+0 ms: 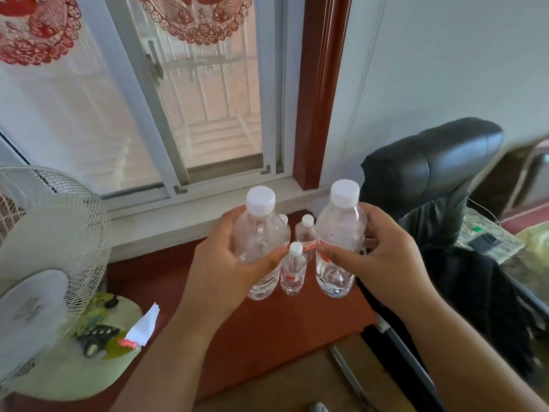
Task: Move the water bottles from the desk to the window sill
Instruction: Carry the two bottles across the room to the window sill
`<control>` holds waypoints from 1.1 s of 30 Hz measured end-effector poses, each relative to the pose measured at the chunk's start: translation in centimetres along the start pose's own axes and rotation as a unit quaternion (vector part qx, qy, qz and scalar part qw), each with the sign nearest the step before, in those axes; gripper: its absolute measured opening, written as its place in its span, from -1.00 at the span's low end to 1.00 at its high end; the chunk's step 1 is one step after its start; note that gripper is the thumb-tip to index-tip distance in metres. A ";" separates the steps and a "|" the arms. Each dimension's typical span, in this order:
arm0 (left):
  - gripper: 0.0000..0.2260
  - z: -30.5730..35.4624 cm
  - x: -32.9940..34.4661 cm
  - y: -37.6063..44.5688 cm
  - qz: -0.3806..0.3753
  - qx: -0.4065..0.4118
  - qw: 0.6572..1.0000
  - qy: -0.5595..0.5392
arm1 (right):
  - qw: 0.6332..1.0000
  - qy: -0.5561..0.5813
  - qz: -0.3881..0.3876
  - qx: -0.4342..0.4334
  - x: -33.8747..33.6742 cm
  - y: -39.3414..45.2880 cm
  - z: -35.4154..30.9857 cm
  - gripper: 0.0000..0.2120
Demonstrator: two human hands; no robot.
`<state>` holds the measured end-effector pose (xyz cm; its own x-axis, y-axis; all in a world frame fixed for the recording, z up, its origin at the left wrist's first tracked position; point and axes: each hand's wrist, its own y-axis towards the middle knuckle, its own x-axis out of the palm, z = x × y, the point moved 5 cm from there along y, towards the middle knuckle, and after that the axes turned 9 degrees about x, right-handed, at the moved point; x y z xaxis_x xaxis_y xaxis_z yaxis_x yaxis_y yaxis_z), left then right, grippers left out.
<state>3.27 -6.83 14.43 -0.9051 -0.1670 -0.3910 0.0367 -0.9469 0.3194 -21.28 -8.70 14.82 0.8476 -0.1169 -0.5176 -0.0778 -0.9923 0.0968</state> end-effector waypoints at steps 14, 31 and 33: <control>-0.29 -0.9 5.5 -0.1 -0.198 0.078 0.977 -0.022 | 0.974 0.014 0.183 0.133 -2.8 -9.9 3.2 -0.34; -0.33 12.2 23.0 -8.0 -0.447 0.180 0.863 -0.150 | 0.860 -0.007 0.445 0.251 -15.8 -28.7 8.6 -0.37; -0.34 13.6 24.6 -9.4 -0.469 0.186 0.849 -0.161 | 0.848 -0.009 0.464 0.257 -17.1 -30.6 9.1 -0.37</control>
<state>-25.07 1.74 13.56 -0.5339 0.7514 -0.3877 -0.8451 -0.4601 0.2722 -38.20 23.26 13.02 0.2882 -0.8531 -0.4350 -0.9288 -0.3595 0.0896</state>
